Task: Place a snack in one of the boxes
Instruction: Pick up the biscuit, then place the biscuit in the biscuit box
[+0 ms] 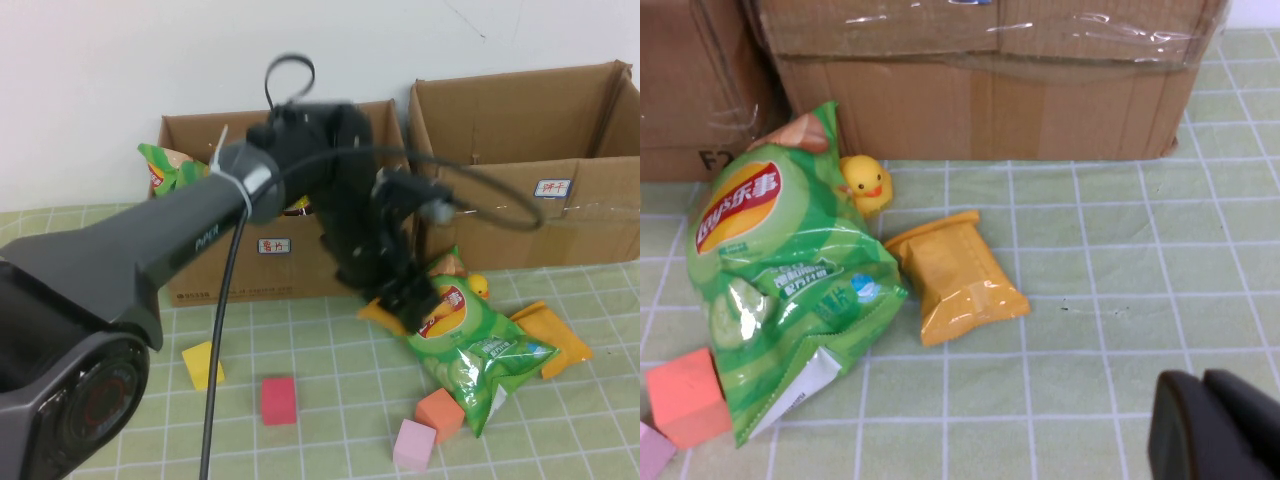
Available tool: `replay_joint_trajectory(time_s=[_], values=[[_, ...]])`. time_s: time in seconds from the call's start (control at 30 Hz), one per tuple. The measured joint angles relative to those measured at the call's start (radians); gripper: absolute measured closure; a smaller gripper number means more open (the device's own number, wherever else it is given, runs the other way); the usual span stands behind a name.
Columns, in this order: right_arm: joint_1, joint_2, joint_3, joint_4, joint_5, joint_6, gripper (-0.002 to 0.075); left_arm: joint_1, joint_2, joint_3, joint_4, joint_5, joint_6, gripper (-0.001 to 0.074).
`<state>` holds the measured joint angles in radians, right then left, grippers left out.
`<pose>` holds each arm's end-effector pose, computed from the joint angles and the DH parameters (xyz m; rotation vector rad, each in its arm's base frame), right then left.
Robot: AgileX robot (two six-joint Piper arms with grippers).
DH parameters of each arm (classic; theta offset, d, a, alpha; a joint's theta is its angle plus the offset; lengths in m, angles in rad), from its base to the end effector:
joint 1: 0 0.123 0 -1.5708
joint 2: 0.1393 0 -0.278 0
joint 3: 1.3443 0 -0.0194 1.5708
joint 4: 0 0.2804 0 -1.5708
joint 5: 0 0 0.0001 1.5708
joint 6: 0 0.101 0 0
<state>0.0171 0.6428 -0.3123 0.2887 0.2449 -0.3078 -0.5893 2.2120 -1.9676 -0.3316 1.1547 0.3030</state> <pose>0.1688 0.0099 0.2237 -0.0884 2.0467 0.0644 0.4007 -0.3041 0.2031 1.1208 2.6624 -0.5159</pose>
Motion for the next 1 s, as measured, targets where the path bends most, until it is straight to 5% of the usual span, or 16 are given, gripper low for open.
replay_joint_trajectory(time_s=[0.27, 0.67, 0.73, 0.87, 1.0], values=[[0.000, 0.000, 0.000, 0.000, 0.000, 0.000, 0.0728, 0.000, 0.001, -0.198, -0.319, -0.042, 0.169, 0.0381], [0.000, 0.000, 0.000, 0.004, 0.000, -0.009, 0.0728, 0.000, 0.069, -0.235, -0.485, -0.861, 0.275, 0.0380], [0.000, 0.000, 0.000, 0.004, 0.000, -0.009, 0.0728, 0.000, 0.094, -0.235, -0.485, -0.905, 0.372, 0.0333], [0.000, 0.000, 0.000, 0.007, 0.000, -0.011, 0.0728, -0.002, 0.130, -0.235, -0.485, -0.898, 0.566, 0.0113], [0.000, 0.000, 0.001, 0.009, 0.000, -0.011, 0.0728, -0.006, 0.134, -0.235, -0.473, -0.866, 0.611, 0.0069]])
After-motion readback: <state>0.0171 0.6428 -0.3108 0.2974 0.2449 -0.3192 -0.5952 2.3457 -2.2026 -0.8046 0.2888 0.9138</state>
